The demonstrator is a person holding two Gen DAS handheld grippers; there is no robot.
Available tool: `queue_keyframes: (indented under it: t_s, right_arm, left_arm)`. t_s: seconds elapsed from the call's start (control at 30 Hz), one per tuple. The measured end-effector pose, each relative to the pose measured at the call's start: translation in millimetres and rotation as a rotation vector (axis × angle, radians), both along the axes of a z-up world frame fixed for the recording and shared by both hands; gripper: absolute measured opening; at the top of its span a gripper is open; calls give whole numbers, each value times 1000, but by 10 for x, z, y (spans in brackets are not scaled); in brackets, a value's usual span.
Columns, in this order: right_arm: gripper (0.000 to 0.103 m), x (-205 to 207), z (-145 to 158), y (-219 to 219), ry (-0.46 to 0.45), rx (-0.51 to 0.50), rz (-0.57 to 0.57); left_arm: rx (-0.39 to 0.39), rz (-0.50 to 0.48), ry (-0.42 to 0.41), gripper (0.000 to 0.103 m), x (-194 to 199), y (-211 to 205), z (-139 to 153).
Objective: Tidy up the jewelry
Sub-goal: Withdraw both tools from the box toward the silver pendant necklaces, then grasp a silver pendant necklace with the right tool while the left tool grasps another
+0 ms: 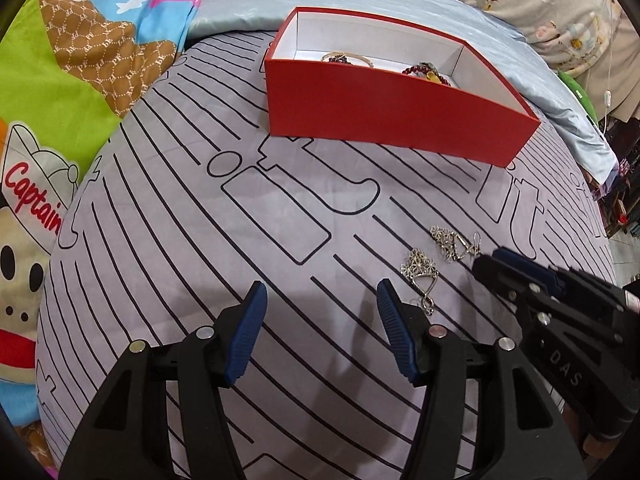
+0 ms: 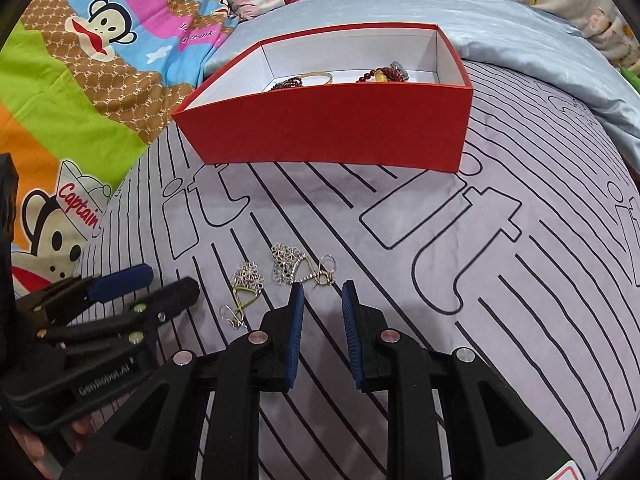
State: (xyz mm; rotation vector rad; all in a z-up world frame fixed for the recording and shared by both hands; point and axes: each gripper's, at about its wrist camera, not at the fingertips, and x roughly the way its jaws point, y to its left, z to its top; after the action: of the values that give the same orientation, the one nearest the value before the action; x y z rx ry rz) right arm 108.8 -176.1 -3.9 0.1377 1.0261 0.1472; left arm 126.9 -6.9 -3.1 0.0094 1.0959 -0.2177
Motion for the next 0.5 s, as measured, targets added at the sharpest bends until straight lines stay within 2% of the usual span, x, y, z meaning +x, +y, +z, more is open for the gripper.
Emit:
queue_keyframes:
  t_s: [0.33,0.5]
  right_arm:
    - [20,122,-30,18,-8,-6,-7]
    - [11,116,-28,-23,-7,0,-14]
  left_arm:
    - [0,8,10,54,3,48,-29]
    - [-7,-4,13,54,2,17,-30]
